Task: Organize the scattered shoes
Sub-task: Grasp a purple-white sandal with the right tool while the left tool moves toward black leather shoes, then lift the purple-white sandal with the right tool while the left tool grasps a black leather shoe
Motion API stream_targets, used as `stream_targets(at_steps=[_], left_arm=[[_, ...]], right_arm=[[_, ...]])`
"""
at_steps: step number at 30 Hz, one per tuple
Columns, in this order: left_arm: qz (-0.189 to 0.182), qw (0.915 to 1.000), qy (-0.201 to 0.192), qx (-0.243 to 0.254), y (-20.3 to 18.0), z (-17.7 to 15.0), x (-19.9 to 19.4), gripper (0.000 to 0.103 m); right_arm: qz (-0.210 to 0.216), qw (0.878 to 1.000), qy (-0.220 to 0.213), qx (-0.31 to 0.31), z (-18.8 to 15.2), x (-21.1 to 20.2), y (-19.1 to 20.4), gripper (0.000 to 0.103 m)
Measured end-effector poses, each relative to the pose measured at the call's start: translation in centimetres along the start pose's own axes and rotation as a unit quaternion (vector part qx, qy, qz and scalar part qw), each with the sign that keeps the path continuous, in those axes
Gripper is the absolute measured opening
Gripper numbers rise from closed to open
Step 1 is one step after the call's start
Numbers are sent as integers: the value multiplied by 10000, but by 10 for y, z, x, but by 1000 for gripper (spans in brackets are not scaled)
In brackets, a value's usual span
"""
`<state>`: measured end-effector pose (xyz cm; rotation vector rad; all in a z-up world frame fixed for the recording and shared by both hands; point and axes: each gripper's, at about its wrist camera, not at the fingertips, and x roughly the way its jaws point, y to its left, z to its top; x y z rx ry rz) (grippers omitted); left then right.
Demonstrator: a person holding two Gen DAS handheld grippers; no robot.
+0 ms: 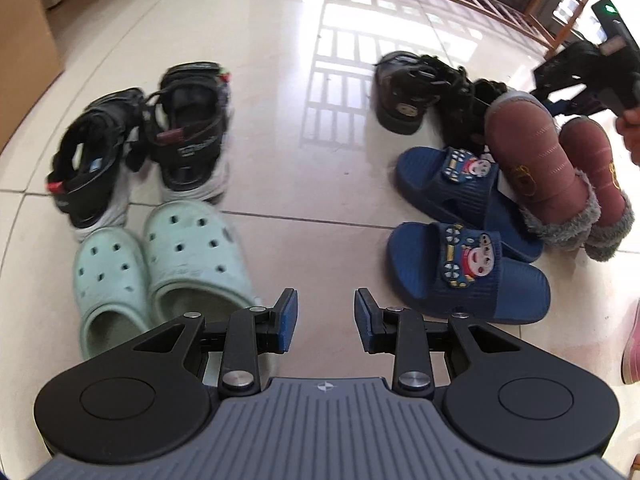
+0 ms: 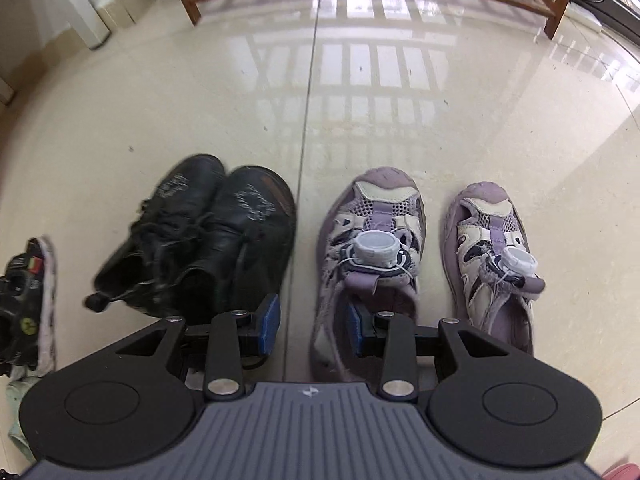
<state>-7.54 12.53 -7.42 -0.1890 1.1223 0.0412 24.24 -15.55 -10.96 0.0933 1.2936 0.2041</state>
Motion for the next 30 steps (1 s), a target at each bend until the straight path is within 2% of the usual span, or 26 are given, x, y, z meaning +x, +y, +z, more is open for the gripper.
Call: stream_targets(at_steps=[6, 9, 11, 19, 25, 30], left_arm=[[-84, 9999, 64, 117, -9, 4, 6, 35], [-78, 9998, 110, 153, -11, 3, 8, 35], [-64, 9998, 125, 154, -11, 3, 9, 35], [-40, 9999, 23, 125, -14, 6, 4, 35], [-73, 9998, -62, 147, -21, 8, 0, 35], [-137, 9996, -136, 219, -31, 8, -6, 35]], right_arm=[[-54, 9996, 187, 193, 3, 33, -9, 32], [-81, 9994, 206, 268, 0, 47, -13, 22], [-21, 9996, 120, 264, -1, 46, -13, 6], [211, 9993, -250, 174, -4, 19, -10, 6], [372, 9977, -569, -40, -5, -27, -8, 6], [505, 9942, -925, -221, -1, -80, -9, 6]])
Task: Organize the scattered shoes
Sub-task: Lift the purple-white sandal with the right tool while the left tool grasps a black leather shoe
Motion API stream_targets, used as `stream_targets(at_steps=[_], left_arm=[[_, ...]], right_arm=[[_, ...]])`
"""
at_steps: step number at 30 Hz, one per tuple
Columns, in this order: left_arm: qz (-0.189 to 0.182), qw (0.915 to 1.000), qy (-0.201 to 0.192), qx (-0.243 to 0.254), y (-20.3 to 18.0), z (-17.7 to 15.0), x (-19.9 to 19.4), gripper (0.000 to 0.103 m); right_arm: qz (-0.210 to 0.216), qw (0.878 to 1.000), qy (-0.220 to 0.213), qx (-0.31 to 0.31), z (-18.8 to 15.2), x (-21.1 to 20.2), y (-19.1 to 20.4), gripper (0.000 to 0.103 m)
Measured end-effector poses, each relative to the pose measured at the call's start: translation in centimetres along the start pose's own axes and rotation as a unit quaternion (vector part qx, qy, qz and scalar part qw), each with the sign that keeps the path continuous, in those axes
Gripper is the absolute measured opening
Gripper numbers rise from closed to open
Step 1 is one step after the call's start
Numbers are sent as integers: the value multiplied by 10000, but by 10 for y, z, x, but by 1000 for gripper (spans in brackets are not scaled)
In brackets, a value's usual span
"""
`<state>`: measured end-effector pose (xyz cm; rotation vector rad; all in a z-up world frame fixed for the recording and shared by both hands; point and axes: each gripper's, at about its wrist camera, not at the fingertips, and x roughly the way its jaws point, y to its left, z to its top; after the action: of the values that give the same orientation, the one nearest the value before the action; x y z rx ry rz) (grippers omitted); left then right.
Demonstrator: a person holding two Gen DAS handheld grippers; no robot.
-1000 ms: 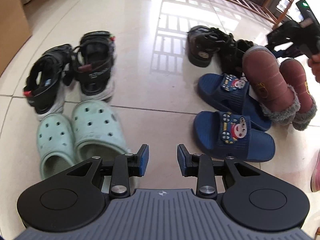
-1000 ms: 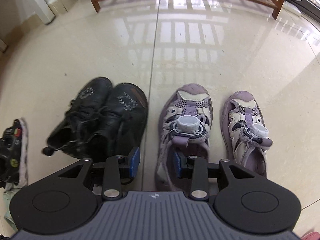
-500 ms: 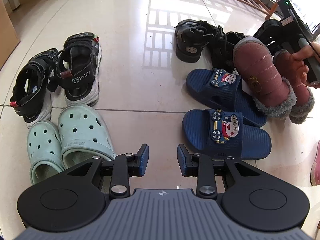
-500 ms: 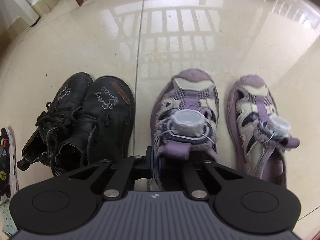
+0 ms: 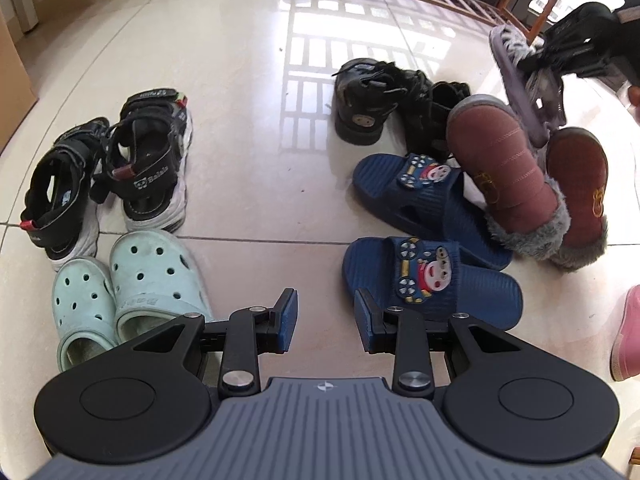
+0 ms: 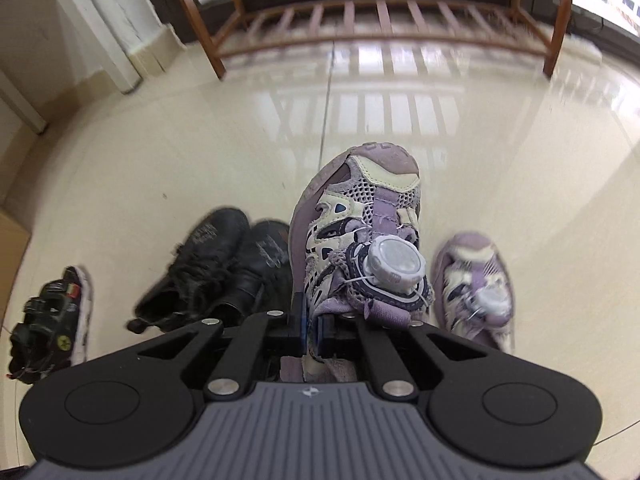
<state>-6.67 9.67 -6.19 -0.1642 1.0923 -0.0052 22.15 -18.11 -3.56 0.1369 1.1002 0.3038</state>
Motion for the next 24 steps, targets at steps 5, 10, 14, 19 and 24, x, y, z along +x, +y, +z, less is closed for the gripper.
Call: stream_targets(at_steps=[5, 10, 14, 19, 24], left_arm=[[-73, 9999, -61, 99, -11, 2, -4, 35], [-149, 9996, -95, 207, -23, 6, -3, 35], [-184, 9993, -133, 286, -32, 11, -2, 35], [-189, 9990, -236, 340, -42, 22, -2, 35], [-118, 9984, -367, 411, -52, 36, 0, 35]], right_arm=[[135, 9997, -201, -75, 1, -53, -7, 6], [59, 9997, -242, -65, -11, -99, -29, 6], [-231, 9996, -173, -7, -24, -128, -65, 7], [-751, 9970, -28, 162, -44, -136, -114, 7], [-1239, 9912, 86, 458, -73, -141, -174, 7]])
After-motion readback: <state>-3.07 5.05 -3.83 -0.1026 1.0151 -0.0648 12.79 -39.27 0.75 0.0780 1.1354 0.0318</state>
